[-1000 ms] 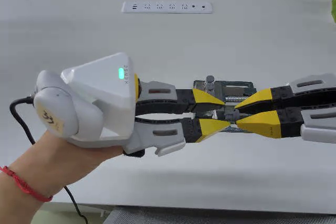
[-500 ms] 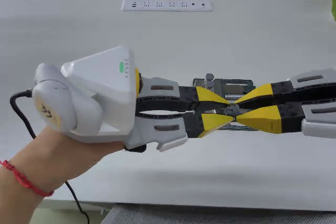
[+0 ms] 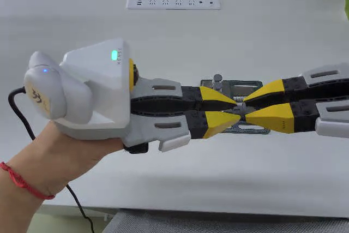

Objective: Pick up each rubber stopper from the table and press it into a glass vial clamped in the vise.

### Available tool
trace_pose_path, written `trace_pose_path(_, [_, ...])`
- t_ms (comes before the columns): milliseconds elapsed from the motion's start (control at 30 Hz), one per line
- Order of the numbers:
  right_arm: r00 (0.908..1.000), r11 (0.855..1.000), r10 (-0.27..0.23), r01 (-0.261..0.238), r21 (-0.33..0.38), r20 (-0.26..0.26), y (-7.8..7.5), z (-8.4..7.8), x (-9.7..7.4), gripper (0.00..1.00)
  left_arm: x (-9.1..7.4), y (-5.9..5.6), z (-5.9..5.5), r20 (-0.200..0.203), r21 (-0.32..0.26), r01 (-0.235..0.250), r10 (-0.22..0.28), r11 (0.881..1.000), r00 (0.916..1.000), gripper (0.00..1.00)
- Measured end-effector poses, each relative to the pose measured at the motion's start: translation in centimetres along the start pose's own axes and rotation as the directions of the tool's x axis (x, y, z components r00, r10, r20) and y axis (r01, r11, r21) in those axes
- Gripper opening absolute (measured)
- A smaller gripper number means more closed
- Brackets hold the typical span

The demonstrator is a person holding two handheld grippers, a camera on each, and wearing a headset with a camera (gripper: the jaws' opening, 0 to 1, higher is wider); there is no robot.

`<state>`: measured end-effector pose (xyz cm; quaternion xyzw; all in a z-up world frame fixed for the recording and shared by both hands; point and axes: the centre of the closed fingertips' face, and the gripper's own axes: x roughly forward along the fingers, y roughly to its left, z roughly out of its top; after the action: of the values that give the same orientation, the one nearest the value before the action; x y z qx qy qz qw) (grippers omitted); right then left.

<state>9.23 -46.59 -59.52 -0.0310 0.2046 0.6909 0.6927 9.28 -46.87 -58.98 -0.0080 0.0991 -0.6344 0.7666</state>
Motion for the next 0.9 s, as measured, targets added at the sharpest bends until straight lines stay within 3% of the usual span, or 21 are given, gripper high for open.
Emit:
trace_pose_path(600, [0.9993,0.999,0.032,-0.032,-0.032,-0.020,0.66,0.13,0.23,0.06,-0.52,-0.52,-0.02,0.037,-0.082,0.037,-0.034,0.996,0.9987,0.04])
trace_pose_path(900, [0.9993,0.999,0.016,-0.017,-0.027,-0.033,0.75,0.48,0.59,0.06,-0.57,-0.40,0.01,0.054,-0.080,0.028,-0.024,0.996,0.9983,0.04])
